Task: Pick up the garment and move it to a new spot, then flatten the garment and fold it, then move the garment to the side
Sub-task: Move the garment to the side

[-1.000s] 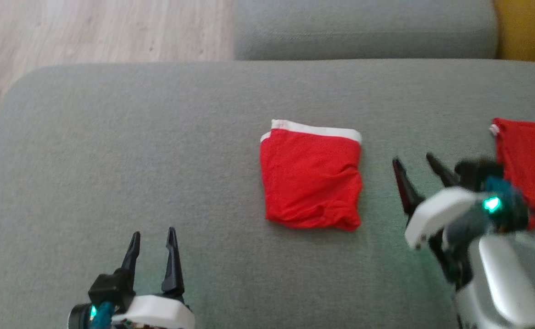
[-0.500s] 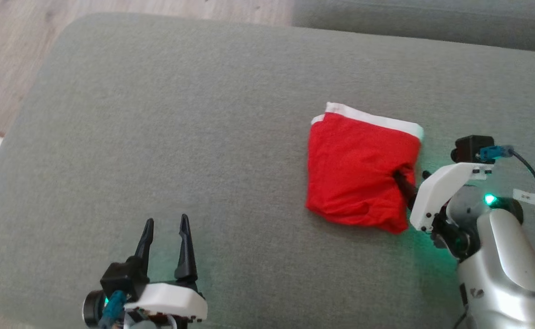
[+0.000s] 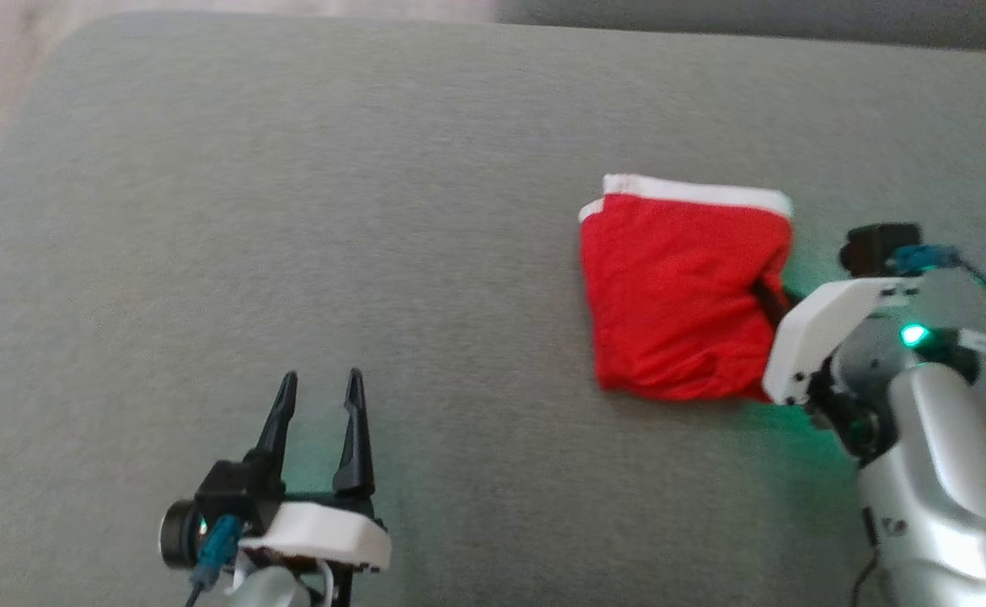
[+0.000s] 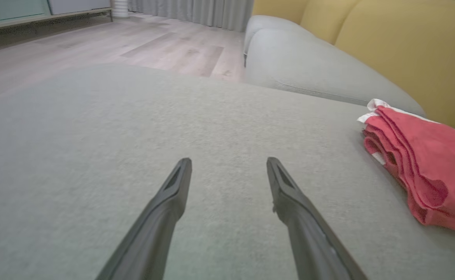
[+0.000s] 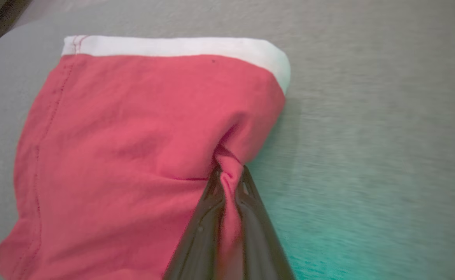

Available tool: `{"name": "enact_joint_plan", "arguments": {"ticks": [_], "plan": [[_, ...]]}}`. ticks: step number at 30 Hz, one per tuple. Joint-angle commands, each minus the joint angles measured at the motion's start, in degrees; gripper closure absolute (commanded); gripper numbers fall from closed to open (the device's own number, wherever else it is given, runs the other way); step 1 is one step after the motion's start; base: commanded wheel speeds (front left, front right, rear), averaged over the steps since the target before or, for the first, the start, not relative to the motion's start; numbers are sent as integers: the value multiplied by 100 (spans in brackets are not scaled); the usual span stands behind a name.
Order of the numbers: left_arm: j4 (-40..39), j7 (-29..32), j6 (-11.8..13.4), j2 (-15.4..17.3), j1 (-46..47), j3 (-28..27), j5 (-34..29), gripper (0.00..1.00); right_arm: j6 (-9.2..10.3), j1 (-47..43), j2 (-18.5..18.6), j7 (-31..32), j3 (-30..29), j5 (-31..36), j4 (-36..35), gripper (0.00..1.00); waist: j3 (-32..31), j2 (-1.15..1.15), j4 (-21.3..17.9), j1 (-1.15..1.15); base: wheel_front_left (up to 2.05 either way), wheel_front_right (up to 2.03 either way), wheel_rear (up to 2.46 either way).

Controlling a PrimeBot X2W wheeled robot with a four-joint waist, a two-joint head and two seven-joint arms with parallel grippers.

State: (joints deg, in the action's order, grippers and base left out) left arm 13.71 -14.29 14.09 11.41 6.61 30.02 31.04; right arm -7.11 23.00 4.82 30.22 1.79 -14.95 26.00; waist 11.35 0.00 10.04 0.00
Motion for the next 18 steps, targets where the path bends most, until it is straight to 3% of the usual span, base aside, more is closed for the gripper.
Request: {"name": "enact_joint_plan", "arguments": {"ticks": [1, 11, 16, 18], "plan": [[-215, -67, -9, -6, 275, -136, -72, 0, -37, 232, 136, -67, 112, 25, -308, 100, 173, 0, -462, 0, 0, 0, 0], [-666, 161, -39, 107, 740, 22, -294, 0, -37, 180, 578, -84, 36, -134, -1183, 100, 838, 0, -2323, 0, 0, 0, 0], [-846, 408, -6, 299, 922, 80, -435, 0, -37, 334, 453, -252, 166, -152, -1276, 100, 1064, 0, -2963, 0, 0, 0, 0], [-911, 472, 16, 338, 934, 97, -461, 0, -37, 410, 413, -303, 243, -135, -1257, 100, 1095, 0, -3043, 0, 0, 0, 0]]}}
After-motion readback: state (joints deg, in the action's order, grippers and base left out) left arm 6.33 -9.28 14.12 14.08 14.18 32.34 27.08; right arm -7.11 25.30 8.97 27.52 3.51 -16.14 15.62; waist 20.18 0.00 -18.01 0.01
